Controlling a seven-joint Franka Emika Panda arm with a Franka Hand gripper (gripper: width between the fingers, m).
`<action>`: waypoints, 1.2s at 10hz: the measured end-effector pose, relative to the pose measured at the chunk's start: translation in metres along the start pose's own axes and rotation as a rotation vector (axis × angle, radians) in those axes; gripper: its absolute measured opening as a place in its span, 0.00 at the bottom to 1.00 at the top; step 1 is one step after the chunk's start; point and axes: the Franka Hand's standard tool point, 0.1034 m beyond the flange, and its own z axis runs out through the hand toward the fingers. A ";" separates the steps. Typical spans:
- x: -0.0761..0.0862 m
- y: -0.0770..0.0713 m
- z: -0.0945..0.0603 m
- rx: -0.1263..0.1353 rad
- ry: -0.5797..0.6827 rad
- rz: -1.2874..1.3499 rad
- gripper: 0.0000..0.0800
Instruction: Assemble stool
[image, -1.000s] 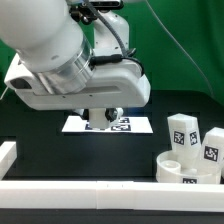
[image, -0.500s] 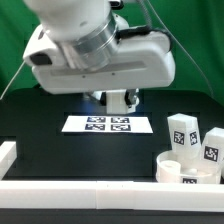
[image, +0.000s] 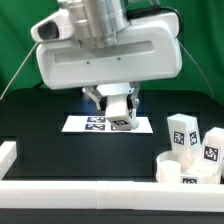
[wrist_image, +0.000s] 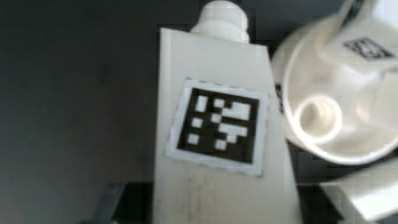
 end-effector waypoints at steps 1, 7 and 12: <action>0.001 -0.008 -0.005 -0.003 0.089 -0.018 0.41; 0.004 -0.025 0.009 -0.137 0.374 -0.260 0.41; 0.002 -0.033 0.012 -0.146 0.331 -0.265 0.41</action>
Offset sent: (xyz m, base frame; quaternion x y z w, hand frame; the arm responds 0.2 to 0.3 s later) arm 0.0000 0.0000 0.0000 0.0000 0.1296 0.0000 0.9916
